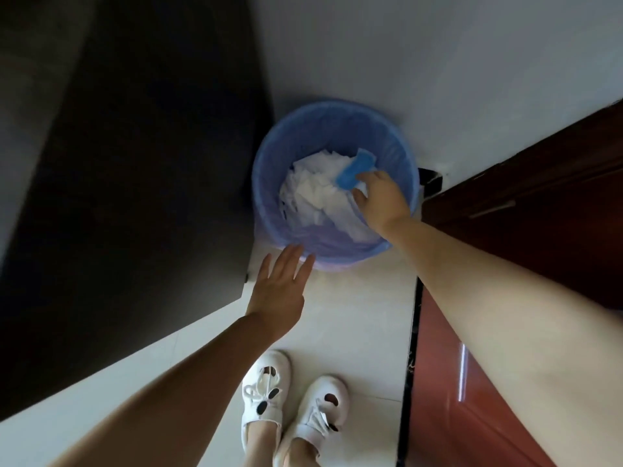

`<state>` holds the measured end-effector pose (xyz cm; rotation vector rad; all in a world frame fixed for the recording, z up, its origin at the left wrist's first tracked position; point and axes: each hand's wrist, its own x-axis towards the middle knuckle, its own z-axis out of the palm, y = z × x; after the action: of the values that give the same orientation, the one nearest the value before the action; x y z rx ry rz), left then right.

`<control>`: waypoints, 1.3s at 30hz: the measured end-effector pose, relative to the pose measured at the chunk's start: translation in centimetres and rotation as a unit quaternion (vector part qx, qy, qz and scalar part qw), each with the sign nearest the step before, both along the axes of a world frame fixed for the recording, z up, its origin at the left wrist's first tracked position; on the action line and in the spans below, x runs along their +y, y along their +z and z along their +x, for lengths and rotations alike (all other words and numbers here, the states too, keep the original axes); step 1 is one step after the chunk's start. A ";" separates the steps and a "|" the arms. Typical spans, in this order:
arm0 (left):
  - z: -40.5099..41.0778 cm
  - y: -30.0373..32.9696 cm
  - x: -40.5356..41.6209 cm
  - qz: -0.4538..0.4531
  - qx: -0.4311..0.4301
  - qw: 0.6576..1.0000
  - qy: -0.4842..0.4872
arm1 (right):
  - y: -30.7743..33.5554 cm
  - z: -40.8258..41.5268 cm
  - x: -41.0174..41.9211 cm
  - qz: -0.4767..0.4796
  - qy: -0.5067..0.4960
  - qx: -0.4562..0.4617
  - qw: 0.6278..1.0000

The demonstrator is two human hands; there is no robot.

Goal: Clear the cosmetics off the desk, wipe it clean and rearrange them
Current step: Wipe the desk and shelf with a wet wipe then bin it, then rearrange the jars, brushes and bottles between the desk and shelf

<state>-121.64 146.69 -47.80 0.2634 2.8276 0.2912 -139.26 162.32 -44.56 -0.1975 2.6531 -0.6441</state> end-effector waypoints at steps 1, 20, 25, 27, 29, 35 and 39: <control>-0.2 0.9 0.0 -0.001 -0.012 1.000 0.006 | 1.5 -0.1 0.6 0.006 0.000 0.002 1.000; -1.4 49.6 -4.6 0.025 0.262 0.962 0.066 | 49.3 8.0 -2.1 0.031 0.087 0.234 0.968; -0.2 57.2 -10.8 -0.022 0.323 0.943 0.075 | 55.3 9.9 -6.4 0.020 0.152 0.286 0.946; 0.3 59.8 -13.4 -0.030 0.346 0.933 0.095 | 57.3 10.5 -8.8 0.014 0.184 0.307 0.934; 0.6 62.1 -15.9 -0.023 0.364 0.925 0.110 | 59.4 11.1 -11.5 0.000 0.207 0.323 0.923; -0.1 67.4 -23.5 0.017 0.407 0.908 0.094 | 65.8 12.6 -19.9 -0.054 0.220 0.393 0.891; -2.2 70.2 -28.0 0.047 0.431 0.900 0.049 | 68.9 12.3 -24.6 -0.094 0.147 0.425 0.888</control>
<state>-123.82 118.73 22.37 0.3318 3.7191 0.4133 -127.00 137.77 24.36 -1.1509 3.2382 -0.8465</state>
